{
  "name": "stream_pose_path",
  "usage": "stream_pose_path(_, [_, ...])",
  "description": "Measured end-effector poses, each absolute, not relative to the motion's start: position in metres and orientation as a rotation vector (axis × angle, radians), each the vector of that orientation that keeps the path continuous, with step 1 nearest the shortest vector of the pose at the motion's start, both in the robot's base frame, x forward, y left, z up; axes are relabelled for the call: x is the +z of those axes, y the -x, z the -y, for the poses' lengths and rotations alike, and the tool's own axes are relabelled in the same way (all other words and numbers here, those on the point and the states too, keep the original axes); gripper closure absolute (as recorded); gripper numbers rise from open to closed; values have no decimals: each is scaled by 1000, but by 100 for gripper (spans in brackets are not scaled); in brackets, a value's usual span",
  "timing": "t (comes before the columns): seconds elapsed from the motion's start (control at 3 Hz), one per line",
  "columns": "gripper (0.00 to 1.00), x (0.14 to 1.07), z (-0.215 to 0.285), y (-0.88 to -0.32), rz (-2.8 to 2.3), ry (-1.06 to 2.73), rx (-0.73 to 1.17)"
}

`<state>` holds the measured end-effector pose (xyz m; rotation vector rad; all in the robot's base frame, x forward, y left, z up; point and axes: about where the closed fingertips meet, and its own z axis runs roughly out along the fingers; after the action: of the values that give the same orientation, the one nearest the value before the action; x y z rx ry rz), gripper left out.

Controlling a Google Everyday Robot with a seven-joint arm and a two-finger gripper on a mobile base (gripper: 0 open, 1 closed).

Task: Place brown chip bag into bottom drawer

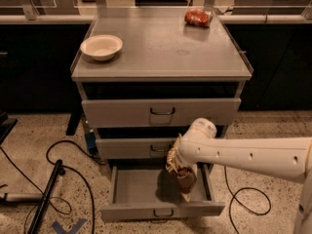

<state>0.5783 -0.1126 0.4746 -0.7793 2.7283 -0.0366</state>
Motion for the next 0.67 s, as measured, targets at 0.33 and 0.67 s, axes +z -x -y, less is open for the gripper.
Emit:
stream_pose_path(0.33, [82, 483, 116, -578, -2734, 779, -54])
stream_pose_path(0.67, [59, 481, 116, -577, -2734, 780, -51])
